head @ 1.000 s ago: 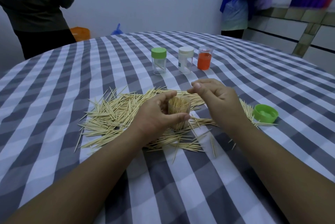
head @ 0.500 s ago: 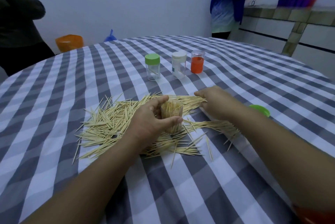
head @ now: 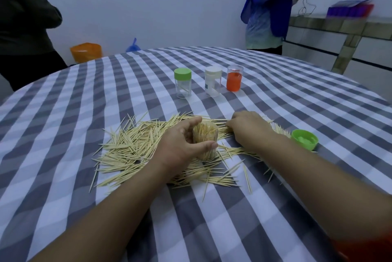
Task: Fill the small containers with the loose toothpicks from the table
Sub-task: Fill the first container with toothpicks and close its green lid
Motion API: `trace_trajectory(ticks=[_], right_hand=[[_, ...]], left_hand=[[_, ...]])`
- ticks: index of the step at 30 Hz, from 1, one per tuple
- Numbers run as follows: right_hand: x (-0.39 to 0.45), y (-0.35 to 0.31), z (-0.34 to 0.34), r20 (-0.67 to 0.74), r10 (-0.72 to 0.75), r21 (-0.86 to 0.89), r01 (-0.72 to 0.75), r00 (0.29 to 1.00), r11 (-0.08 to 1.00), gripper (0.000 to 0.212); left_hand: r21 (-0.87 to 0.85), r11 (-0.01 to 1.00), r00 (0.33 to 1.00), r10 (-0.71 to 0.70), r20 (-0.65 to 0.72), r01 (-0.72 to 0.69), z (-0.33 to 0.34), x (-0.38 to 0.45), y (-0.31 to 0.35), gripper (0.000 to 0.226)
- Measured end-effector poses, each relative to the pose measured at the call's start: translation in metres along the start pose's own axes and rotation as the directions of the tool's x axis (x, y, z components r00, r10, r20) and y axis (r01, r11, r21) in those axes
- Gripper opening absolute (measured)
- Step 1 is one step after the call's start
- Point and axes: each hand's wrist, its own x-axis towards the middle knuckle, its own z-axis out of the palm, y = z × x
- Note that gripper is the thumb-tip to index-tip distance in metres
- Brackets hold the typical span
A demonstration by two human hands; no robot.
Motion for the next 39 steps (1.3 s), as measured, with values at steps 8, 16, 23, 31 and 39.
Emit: trace_trajectory(ticks=[8, 16, 23, 31, 39], right_hand=[[-0.013, 0.004, -0.013, -0.041, 0.219, 0.368, -0.189, 0.975, 0.91, 0.024], [-0.035, -0.007, -0.029, 0.027, 0.31, 0.996, -0.001, 0.95, -0.086, 0.014], [-0.037, -0.026, -0.039, 0.01, 0.354, 0.902, 0.145, 0.935, -0.407, 0.014], [-0.037, -0.046, -0.037, -0.041, 0.367, 0.893, 0.198, 0.929, -0.403, 0.014], [-0.038, -0.044, -0.034, -0.016, 0.294, 0.969, 0.088, 0.956, -0.231, 0.014]], left_hand=[[-0.018, 1.0, 1.0, -0.006, 0.005, 0.006, 0.001, -0.001, 0.0, 0.081], [-0.02, 1.0, 1.0, 0.015, 0.011, -0.015, 0.001, 0.0, -0.001, 0.08], [-0.037, 0.999, 1.0, 0.025, 0.009, -0.025, 0.003, 0.001, -0.003, 0.091], [-0.07, 0.997, 1.0, 0.027, 0.01, -0.026, 0.004, 0.001, -0.003, 0.089], [-0.041, 0.998, 0.999, 0.051, 0.016, -0.05, 0.001, 0.003, -0.006, 0.064]])
